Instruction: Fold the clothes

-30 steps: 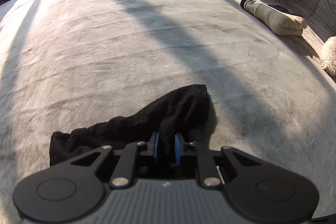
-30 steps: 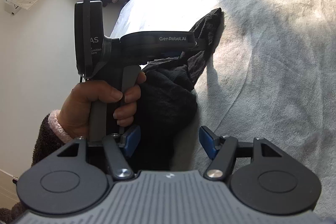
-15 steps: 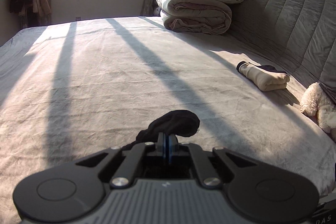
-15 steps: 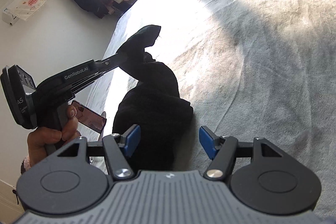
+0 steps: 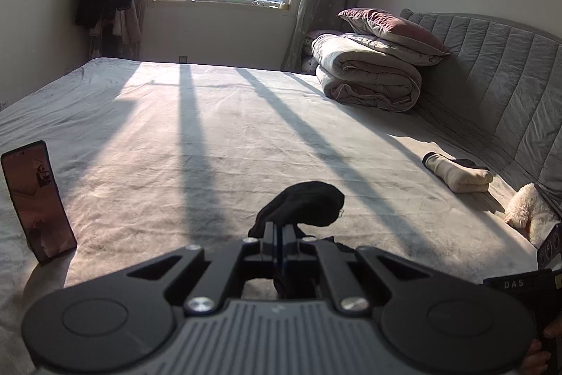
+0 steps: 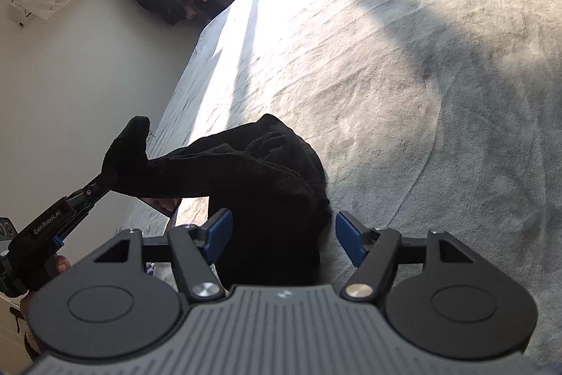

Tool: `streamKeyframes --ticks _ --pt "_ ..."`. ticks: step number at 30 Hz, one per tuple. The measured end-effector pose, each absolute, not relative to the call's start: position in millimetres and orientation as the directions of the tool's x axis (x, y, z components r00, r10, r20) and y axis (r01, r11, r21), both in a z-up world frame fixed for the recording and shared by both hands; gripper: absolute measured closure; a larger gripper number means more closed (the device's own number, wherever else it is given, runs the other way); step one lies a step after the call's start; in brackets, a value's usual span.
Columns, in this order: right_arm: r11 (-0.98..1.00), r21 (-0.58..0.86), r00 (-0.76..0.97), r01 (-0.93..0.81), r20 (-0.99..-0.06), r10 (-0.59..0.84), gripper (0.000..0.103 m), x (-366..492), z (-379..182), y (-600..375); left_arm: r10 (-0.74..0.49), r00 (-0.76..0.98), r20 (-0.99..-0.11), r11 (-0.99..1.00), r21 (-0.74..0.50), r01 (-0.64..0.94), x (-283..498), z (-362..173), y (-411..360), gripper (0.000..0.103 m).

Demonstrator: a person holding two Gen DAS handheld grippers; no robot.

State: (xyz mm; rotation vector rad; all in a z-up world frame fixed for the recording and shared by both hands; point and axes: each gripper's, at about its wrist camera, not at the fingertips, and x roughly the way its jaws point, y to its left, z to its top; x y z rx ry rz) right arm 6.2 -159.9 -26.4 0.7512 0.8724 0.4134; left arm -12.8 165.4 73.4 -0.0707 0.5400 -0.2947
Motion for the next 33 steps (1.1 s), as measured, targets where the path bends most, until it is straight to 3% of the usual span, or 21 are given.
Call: streamKeyframes --ticks 19,24,27,28,33 --pt "0.751 0.658 0.539 -0.056 -0.613 0.578 0.033 23 -29 -111 -0.116 0.792 -0.599 0.981 -0.196 -0.005 -41 6 285 0.101" --pt "0.776 0.628 0.530 -0.058 -0.640 0.557 0.033 34 -32 -104 -0.138 0.748 -0.649 0.976 -0.217 -0.008 -36 -13 292 0.098" --pt "0.787 0.614 0.526 -0.063 -0.649 0.549 0.033 41 -33 -99 -0.155 0.739 -0.656 0.978 -0.206 0.023 -33 -16 286 0.080" --pt "0.789 0.611 0.526 -0.065 -0.651 0.548 0.033 43 -33 -98 -0.162 0.738 -0.655 0.978 -0.206 0.032 -31 -16 284 0.067" --pt "0.813 0.577 0.530 -0.075 -0.668 0.523 0.033 55 -32 -88 -0.213 0.719 -0.661 0.973 -0.212 0.093 -15 -20 267 0.055"
